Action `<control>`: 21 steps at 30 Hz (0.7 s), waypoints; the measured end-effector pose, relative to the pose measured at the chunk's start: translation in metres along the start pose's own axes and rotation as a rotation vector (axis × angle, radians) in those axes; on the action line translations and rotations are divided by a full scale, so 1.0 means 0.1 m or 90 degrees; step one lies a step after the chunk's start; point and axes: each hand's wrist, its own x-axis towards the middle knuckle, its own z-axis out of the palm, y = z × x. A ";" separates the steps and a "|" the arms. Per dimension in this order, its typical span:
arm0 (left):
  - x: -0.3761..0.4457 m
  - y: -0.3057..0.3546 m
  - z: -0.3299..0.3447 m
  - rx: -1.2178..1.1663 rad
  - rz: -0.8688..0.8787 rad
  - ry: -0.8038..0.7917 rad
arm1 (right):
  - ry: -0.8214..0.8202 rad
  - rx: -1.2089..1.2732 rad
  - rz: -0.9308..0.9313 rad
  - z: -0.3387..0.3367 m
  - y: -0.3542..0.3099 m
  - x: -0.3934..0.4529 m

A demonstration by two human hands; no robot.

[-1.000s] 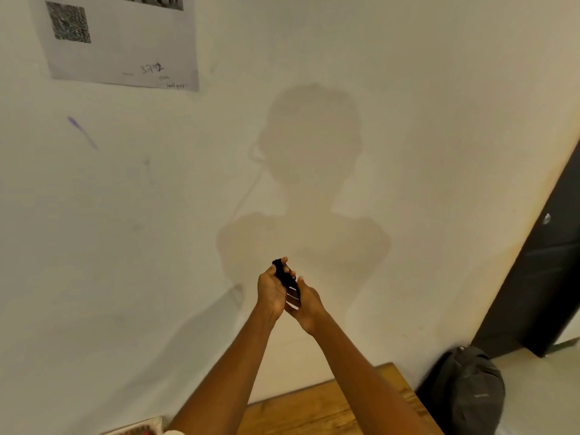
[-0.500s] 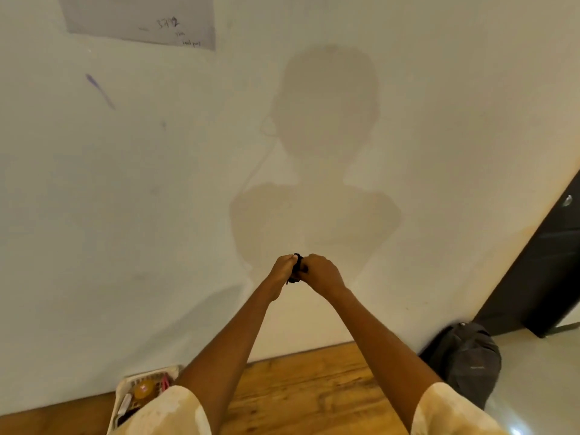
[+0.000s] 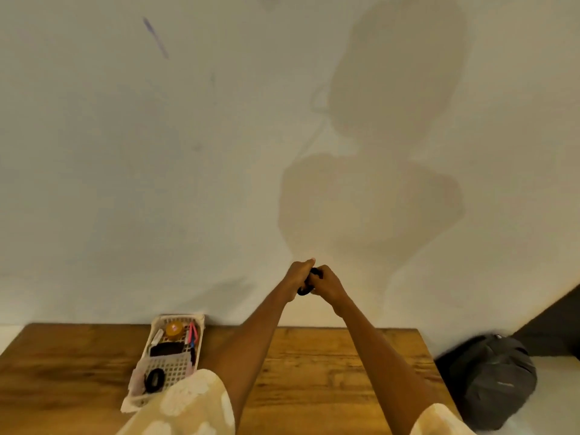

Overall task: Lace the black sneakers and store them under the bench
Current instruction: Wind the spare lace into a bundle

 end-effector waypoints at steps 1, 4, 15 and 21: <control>0.00 -0.10 0.01 -0.014 -0.004 0.043 | -0.022 0.017 0.013 0.11 0.15 0.09; -0.05 -0.41 -0.02 -0.034 -0.017 0.154 | -0.064 0.049 0.048 0.42 0.14 -0.04; -0.24 -1.94 -1.30 -0.124 -0.189 0.379 | -0.330 -0.021 0.082 2.44 0.42 -0.09; 0.08 -2.83 -2.12 -0.212 -0.268 0.441 | -0.332 -0.103 0.123 3.66 0.59 0.22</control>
